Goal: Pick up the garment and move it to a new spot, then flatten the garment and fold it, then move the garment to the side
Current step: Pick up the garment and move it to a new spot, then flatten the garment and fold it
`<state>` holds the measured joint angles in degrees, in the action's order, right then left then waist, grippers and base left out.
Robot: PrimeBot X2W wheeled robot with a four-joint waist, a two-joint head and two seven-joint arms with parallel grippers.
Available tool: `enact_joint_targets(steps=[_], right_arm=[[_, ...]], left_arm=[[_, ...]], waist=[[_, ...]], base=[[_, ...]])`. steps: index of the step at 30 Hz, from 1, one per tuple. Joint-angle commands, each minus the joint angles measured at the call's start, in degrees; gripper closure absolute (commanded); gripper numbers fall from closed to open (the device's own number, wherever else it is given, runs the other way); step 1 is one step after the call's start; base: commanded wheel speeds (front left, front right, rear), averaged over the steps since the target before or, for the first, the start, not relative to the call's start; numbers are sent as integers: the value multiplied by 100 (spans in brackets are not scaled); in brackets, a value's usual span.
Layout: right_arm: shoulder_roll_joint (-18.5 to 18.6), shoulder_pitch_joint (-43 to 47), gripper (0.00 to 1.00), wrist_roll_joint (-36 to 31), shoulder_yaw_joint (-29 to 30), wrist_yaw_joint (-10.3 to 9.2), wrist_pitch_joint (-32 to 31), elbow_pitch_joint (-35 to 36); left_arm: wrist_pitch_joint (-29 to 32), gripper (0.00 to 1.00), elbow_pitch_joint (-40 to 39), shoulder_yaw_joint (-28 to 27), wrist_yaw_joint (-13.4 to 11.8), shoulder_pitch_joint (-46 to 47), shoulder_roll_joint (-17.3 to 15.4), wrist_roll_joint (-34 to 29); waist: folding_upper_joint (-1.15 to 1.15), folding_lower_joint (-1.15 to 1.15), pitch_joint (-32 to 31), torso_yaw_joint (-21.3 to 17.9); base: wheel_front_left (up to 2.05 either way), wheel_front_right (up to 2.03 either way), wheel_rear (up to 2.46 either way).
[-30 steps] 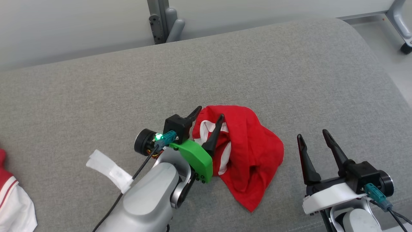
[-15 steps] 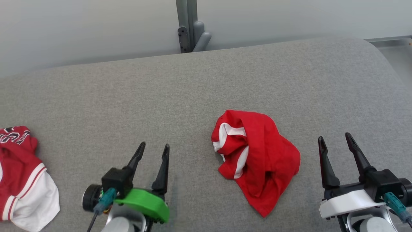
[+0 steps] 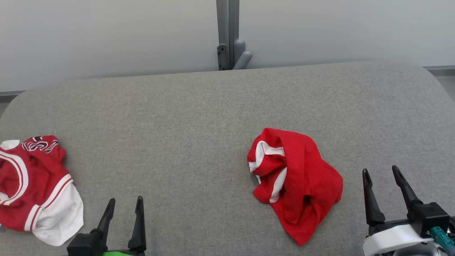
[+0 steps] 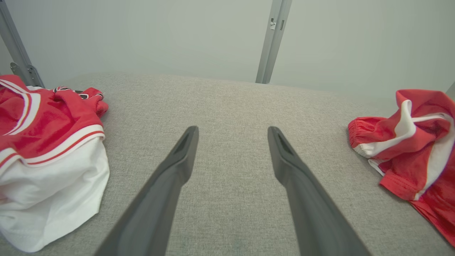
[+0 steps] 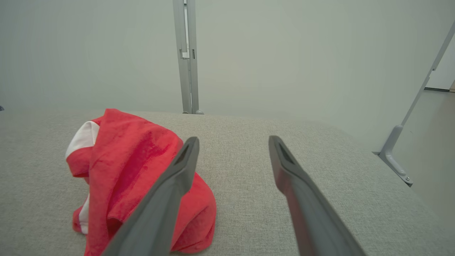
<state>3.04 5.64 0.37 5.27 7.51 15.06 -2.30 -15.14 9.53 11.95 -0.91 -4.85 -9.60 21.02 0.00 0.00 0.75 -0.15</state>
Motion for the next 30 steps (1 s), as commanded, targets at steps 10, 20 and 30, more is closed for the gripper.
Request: enact_joint_targets(steps=[10, 20, 30], right_arm=[[52, 156, 0, 39, 209, -4, 18, -169], [48, 61, 0, 38, 154, -4, 18, -181], [52, -96, 0, 71, 67, -4, 18, -139]], left_arm=[[0, 0, 36, -729, 639, -127, 450, -562], [0, 0, 63, -901, 800, 11, 605, -755], [0, 0, 130, -609, 841, 200, 653, -553]], waist=[[0, 0, -33, 80], [0, 0, 52, 10], [0, 0, 197, -193]], base=[[0, 0, 0], [0, 0, 0], [0, 0, 0]])
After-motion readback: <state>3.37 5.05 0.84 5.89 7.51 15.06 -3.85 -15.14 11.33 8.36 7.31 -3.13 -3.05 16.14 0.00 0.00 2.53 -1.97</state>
